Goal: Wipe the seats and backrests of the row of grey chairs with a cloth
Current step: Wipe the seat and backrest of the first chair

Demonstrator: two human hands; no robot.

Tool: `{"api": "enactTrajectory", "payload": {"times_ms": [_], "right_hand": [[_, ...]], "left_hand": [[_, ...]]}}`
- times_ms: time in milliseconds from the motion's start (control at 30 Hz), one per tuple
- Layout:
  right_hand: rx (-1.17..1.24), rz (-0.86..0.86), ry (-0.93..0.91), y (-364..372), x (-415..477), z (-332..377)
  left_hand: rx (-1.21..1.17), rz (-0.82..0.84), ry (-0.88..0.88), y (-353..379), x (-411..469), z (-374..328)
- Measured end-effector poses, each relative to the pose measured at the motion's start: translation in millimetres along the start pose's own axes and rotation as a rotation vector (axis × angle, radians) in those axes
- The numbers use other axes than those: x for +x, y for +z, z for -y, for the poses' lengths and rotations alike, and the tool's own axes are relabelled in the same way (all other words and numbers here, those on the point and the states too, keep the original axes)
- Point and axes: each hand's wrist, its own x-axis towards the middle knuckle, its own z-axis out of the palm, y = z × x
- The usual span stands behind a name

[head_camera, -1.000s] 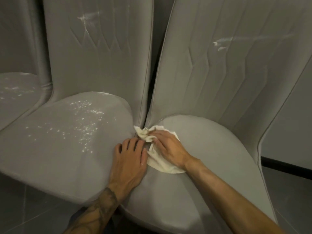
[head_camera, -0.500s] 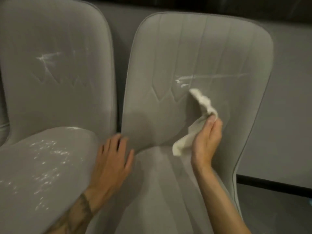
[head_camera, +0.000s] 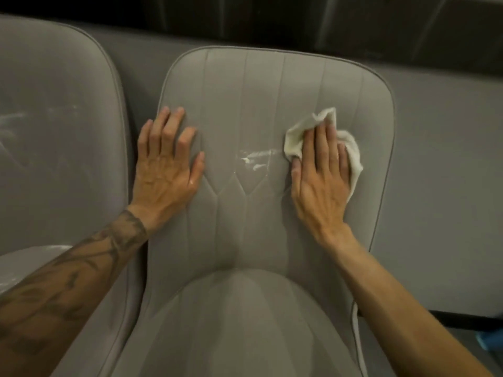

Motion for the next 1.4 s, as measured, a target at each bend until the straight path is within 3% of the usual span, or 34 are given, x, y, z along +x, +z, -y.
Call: {"api": "enactTrajectory", "payload": {"times_ms": [167, 367, 467, 600, 833, 933, 1067, 1167, 1300, 1400], "right_hand": [[-0.035, -0.109, 0.014, -1, 48, -9], [0.002, 0.089, -0.019, -11, -35, 1], [-0.033, 0.050, -0.089, -25, 12, -23], [-0.061, -0.046, 0.021, -28, 88, -39], [-0.014, 0.203, -0.174, -23, -46, -11], [-0.041, 0.084, -0.186, -27, 21, -24], [-0.012, -0.082, 0.009, -22, 104, -33], [0.014, -0.068, -0.003, -6, 44, -12], [0.050, 0.227, -0.092, 0, -98, 13], [0.045, 0.206, -0.092, 2, -93, 7]], "left_hand": [[-0.010, -0.070, 0.012, 8, -2, 4], [-0.023, -0.083, 0.012, 12, -5, 6], [-0.041, -0.077, 0.011, 11, -5, 6], [-0.032, -0.075, 0.011, 12, -6, 6], [-0.051, -0.064, 0.014, 13, -5, 6], [-0.057, -0.053, 0.004, 12, -5, 5], [-0.045, -0.058, 0.000, 11, -5, 5], [-0.029, -0.069, 0.005, 12, -6, 5], [-0.047, -0.072, 0.012, 13, -5, 6], [-0.044, -0.065, 0.007, 12, -5, 5]]}}
